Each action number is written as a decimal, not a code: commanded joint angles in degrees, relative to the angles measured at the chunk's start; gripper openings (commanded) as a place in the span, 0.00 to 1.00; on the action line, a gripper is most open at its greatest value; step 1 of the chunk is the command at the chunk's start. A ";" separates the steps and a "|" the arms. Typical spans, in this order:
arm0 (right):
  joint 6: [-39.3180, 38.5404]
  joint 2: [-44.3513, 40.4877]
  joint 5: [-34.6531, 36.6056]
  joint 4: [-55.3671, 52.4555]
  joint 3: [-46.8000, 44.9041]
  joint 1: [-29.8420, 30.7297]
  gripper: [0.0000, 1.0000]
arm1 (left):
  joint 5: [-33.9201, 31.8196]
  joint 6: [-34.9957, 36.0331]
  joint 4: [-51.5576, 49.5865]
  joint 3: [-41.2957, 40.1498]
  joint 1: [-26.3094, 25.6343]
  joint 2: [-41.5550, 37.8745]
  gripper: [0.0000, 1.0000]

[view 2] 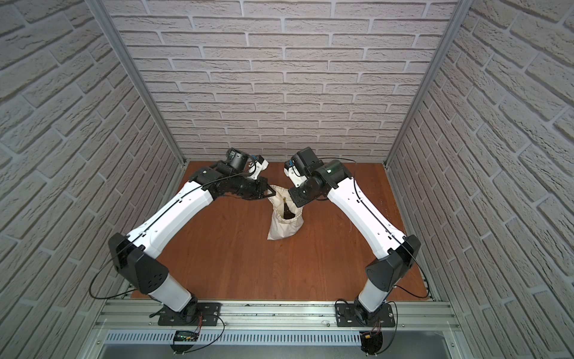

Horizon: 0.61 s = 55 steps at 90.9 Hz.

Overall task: Close the soil bag
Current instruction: Adjust the soil bag at the center of the board.

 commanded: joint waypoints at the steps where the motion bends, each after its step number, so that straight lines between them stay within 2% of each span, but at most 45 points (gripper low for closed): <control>1: 0.06 -1.33 0.61 2.26 -0.03 -0.13 0.03 | -0.61 1.65 -1.43 1.13 -0.21 -0.30 0.14; 8: 0.79 -1.41 -0.52 2.46 0.08 -0.23 0.03 | -1.34 1.93 -2.26 1.40 -0.23 -0.52 0.34; 10: 1.09 -1.41 -1.04 2.51 0.08 -0.25 0.03 | -1.58 1.87 -2.40 1.34 -0.20 -0.67 0.46; 12: 1.34 -1.48 -1.57 2.72 0.08 -0.24 0.03 | -1.79 1.86 -2.44 1.31 -0.30 -0.93 0.62; 14: 1.56 -1.54 -2.07 2.97 0.04 -0.21 0.03 | -1.93 1.86 -2.34 1.12 -0.44 -1.19 0.85; 15: 1.64 -1.57 -2.33 3.07 -0.03 -0.22 0.03 | -1.98 1.86 -2.26 1.02 -0.49 -1.41 0.92; 17: 1.81 -1.58 -2.79 3.19 -0.03 -0.23 0.03 | -2.11 1.86 -2.14 0.81 -0.68 -1.73 0.97; 34: 2.34 -2.34 -3.79 5.05 -1.22 -0.24 0.03 | -4.55 -0.02 -2.87 -0.36 -2.37 -3.49 0.98; 55: 2.51 -1.95 -4.08 5.72 -1.11 -0.24 0.03 | -3.81 -4.50 -1.54 -4.21 -3.57 -4.38 0.98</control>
